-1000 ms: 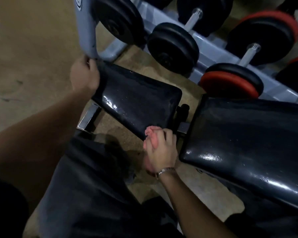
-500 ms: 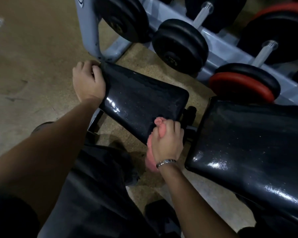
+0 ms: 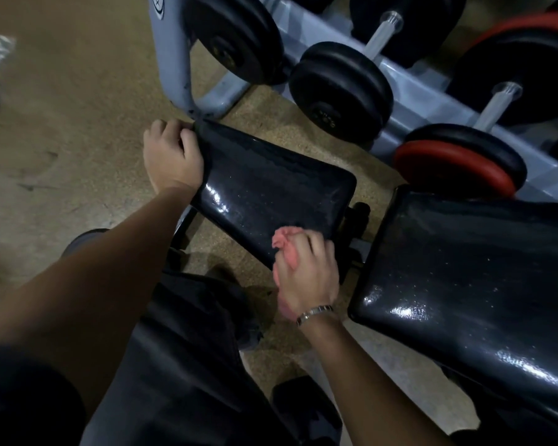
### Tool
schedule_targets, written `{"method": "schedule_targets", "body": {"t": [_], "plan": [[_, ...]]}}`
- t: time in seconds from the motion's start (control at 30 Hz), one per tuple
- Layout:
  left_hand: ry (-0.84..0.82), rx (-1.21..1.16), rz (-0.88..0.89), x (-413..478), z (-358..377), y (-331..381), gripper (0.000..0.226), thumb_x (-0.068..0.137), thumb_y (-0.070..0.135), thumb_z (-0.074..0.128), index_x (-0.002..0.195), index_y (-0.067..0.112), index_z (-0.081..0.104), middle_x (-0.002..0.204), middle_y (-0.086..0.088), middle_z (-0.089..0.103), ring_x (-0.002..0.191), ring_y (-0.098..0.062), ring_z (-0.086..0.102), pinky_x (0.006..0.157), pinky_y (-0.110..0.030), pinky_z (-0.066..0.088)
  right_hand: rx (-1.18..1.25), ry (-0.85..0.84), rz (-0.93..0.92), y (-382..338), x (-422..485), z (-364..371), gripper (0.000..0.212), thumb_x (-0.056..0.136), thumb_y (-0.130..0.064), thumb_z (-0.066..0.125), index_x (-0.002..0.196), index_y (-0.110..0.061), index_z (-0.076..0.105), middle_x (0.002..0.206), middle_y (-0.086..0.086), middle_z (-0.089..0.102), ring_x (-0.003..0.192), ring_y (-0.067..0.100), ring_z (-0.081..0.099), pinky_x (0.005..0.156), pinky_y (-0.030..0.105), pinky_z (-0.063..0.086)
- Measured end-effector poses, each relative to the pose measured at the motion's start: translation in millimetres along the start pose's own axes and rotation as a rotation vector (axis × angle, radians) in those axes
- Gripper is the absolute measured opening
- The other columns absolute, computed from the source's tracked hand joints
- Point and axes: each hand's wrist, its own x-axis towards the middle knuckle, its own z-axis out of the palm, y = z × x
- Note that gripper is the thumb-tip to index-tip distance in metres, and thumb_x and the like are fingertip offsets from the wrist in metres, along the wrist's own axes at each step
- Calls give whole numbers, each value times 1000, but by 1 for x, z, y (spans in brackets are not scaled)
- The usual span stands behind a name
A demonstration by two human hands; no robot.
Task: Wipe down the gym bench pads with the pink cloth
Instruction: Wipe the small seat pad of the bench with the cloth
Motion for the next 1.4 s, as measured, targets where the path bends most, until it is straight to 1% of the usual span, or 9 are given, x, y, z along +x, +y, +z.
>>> {"method": "schedule_targets", "body": {"t": [0.07,0.23,0.4,0.6,0.77,0.97,1.1,1.3,1.4], "plan": [[-4,-2,-8,0,0,-1,46,95,29,37,106,7,76,102,-22,64,102,-40,57,86,-42,43,-8,-23,-59,13,-13,0,25,88,-40,57,103,-22,66,110,-2,62,90,25,56,76,40,55],[-5,9,-19,0,0,1,45,94,29,38,105,8,75,102,-20,65,103,-40,57,85,-43,44,70,50,184,-1,10,1,21,89,-36,61,105,-23,65,113,0,62,95,27,58,75,42,56],[-24,-2,-28,-1,-2,0,46,94,30,36,107,7,75,106,-19,65,105,-37,57,88,-40,43,15,-21,-68,15,-17,0,26,88,-38,58,107,-22,67,115,-2,62,91,25,55,74,38,53],[-19,13,-33,-1,-1,3,45,94,29,37,108,6,74,104,-18,64,104,-37,57,88,-41,43,76,60,175,0,21,-2,21,90,-30,68,109,-21,65,115,3,61,98,29,58,73,34,48],[-36,1,-36,-1,-1,1,46,94,28,36,109,6,74,105,-19,64,105,-37,56,89,-41,42,33,-17,-9,10,-5,-2,25,90,-41,55,106,-24,64,116,-4,62,95,25,57,75,38,55],[-27,20,-33,1,0,2,47,93,29,36,108,7,74,106,-19,64,105,-38,56,88,-43,44,84,94,247,9,35,1,21,90,-29,67,108,-19,66,116,4,62,98,30,58,72,38,52],[-34,23,-22,-1,0,0,45,93,28,37,109,7,74,106,-20,64,104,-39,56,88,-43,43,78,22,117,19,18,-2,21,89,-28,69,108,-22,66,117,-1,63,100,27,58,75,35,51],[-26,27,-17,-1,0,2,45,92,28,37,109,7,73,105,-20,65,102,-40,56,88,-46,44,96,131,306,17,53,0,32,90,-40,50,106,-17,66,115,6,62,98,31,58,71,44,55],[-31,44,-20,0,0,3,45,92,28,37,109,7,73,106,-20,64,103,-40,56,88,-47,45,106,127,210,19,44,-4,36,87,-41,46,107,-19,67,114,2,63,97,28,58,70,39,53]]}}
